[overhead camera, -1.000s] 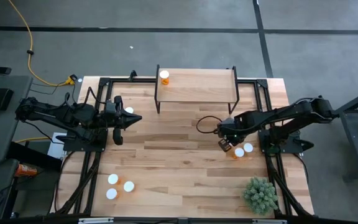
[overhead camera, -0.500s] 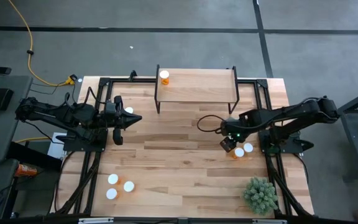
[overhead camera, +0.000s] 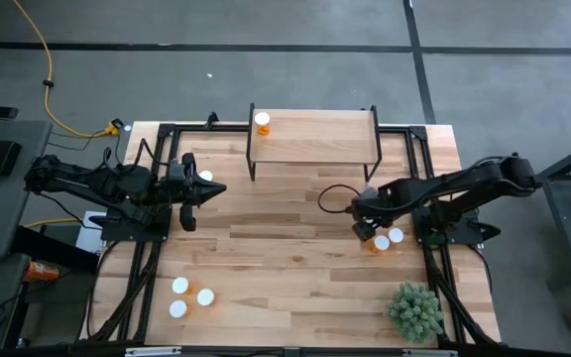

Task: Pick and place medicine bottles onto shelf by color
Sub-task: Put the orange pill bottle on the shelf aligned with the other orange pill bottle

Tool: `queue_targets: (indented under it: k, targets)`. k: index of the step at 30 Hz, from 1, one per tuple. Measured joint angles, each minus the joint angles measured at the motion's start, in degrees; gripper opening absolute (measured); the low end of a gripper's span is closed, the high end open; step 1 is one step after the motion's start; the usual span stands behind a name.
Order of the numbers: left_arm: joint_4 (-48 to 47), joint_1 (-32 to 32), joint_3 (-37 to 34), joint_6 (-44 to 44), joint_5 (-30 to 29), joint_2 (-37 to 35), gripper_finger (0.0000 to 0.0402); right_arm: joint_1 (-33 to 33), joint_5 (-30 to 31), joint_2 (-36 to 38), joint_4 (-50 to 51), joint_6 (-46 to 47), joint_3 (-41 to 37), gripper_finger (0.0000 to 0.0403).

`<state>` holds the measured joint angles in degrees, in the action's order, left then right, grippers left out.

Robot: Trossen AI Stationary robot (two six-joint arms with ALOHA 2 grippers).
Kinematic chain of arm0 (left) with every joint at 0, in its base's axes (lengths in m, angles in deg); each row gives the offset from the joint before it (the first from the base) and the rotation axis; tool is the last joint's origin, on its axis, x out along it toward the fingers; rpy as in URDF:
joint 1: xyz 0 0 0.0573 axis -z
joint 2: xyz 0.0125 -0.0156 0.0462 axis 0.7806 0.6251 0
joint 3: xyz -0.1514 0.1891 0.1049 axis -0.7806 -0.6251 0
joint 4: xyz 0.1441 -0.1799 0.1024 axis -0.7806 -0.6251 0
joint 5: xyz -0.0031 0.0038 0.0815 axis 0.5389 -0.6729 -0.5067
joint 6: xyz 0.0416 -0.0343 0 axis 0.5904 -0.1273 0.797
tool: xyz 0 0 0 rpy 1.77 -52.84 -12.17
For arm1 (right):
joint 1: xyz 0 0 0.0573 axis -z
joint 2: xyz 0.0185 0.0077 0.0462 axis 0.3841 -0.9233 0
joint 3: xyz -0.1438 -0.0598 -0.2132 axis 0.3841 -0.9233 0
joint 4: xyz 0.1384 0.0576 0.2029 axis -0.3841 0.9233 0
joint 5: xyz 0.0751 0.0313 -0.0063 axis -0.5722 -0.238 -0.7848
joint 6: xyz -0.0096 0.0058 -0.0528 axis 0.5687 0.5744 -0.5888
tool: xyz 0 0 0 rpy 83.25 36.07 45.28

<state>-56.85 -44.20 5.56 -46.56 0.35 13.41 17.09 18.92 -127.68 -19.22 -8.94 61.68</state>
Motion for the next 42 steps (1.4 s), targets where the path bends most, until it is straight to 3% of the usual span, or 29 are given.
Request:
queue_targets:
  k: [9, 14, 20, 37, 42]
  targets:
    - [0.0, 0.0, 0.0, -0.16, 0.45, 0.01, 0.0, 0.96, -0.28, -0.04, -8.67, 1.43, -4.48, 0.0317]
    - [-0.01, 0.0, 0.0, -0.02, 0.42, -0.01, 0.0, 2.12, 2.74, -0.04, -7.74, 2.54, -4.72, 0.0317]
    - [-0.01, -0.01, 0.0, -0.02, 0.44, 0.0, 0.0, 3.32, 1.58, -0.04, -7.26, 2.57, -4.72, 0.0313]
    - [-0.03, 0.0, 0.0, -0.02, 0.44, 0.01, 0.0, 4.76, -0.93, -0.04, -6.97, 4.04, -4.72, 0.0206]
    - [-0.03, 0.0, 0.0, -0.02, 0.44, 0.01, 0.0, 4.76, -1.01, -0.02, -6.87, 4.04, -4.7, 0.0195]
